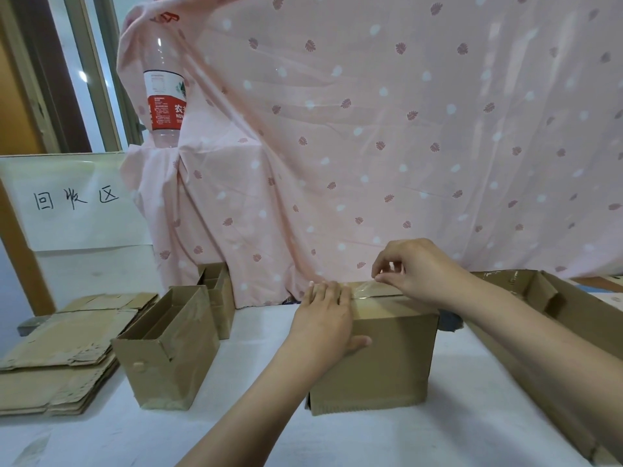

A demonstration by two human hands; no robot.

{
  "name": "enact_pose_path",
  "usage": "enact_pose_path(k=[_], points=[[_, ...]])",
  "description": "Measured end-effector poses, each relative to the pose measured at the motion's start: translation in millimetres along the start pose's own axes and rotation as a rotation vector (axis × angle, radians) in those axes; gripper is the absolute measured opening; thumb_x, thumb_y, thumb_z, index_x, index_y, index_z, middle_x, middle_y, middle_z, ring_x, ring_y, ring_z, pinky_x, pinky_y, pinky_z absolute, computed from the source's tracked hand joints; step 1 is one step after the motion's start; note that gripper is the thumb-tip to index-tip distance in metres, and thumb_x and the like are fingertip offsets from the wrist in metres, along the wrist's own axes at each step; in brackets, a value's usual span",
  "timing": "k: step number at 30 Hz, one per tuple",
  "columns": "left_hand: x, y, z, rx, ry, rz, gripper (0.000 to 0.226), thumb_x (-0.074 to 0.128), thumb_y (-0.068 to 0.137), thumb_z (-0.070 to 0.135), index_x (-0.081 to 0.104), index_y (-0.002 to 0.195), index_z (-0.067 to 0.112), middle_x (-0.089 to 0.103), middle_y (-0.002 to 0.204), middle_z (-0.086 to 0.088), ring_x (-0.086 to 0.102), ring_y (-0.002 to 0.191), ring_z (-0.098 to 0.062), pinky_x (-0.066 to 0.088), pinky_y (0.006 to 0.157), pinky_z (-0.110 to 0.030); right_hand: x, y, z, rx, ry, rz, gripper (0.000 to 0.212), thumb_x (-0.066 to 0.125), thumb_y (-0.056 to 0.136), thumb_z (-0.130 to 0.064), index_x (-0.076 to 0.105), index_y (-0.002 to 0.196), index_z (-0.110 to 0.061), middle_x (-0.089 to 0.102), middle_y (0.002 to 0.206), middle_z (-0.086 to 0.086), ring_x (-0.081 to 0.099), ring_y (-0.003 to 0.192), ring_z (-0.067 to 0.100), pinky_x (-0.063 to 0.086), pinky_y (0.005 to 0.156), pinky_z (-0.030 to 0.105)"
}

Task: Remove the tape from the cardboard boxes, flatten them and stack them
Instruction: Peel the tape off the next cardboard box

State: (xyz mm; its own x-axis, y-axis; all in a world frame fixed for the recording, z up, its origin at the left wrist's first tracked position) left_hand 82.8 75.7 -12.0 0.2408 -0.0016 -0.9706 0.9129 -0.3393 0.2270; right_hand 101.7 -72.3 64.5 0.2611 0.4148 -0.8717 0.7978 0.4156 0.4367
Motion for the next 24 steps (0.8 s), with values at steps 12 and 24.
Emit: enact_pose_path(k=[12,24], points=[[0.0,1.7,-3.9,0.01,0.0,-0.1,0.099,0.056,0.094,0.054,0.003,0.156,-0.002,0.007,0.164,-0.02,0.007,0.152,-0.03,0.008,0.124,-0.043,8.5,-0.4,2.0,0.062,0.261,-0.06,0.029,0.092,0.068,-0.017,0.063,0.069,-0.021,0.065,0.091,-0.007,0.066,0.071,0.004,0.054,0.077,0.025],[2.9,-5.8,-10.0,0.021,0.066,-0.158,0.098,0.054,0.097,0.049,-0.007,0.155,-0.002,-0.005,0.164,-0.02,-0.005,0.152,-0.031,-0.001,0.124,-0.043,13.8,5.9,-6.5,0.002,0.259,-0.102,0.029,0.083,0.08,-0.024,0.073,0.091,-0.049,0.072,0.083,-0.011,0.065,0.083,0.005,0.051,0.081,0.021]])
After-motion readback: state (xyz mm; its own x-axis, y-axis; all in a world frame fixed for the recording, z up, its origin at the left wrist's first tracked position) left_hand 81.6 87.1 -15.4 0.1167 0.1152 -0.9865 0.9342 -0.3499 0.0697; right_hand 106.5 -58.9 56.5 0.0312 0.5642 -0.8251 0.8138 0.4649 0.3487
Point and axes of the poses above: each hand's wrist, its own y-axis towards the middle knuckle, its own x-axis out of the palm, z = x × y, the point moved 5 cm from there along y, towards the middle knuckle
